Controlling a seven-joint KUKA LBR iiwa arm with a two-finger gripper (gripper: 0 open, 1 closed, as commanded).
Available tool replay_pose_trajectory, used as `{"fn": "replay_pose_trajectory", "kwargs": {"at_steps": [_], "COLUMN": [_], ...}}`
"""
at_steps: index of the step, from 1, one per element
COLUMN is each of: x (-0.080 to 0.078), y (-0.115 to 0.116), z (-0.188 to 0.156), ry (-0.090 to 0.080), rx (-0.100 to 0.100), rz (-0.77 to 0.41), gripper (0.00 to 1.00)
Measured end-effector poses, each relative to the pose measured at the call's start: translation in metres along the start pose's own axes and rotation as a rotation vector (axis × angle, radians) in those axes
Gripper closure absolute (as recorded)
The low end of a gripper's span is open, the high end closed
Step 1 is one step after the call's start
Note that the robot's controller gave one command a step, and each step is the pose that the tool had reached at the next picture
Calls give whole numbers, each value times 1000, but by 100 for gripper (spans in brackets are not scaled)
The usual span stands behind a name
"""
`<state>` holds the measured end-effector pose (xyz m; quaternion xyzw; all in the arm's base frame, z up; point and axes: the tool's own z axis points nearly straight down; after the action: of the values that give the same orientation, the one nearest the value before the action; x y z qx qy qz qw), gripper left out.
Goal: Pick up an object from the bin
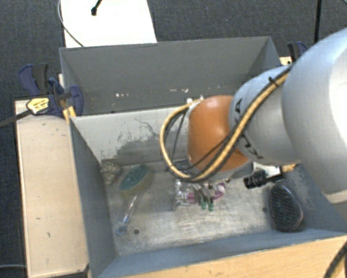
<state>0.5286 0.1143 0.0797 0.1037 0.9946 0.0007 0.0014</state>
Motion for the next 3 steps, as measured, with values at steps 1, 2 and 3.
{"fn": "replay_pose_trajectory", "kwargs": {"at_steps": [1, 2, 3], "x": [0, 18, 24], "y": [-18, -34, -13], "z": [-175, -43, -69], "ry": [-8, 7, -1], "rx": [-3, 4, -1], "rz": [-55, 334, 321], "gripper": [100, 100, 100]}}
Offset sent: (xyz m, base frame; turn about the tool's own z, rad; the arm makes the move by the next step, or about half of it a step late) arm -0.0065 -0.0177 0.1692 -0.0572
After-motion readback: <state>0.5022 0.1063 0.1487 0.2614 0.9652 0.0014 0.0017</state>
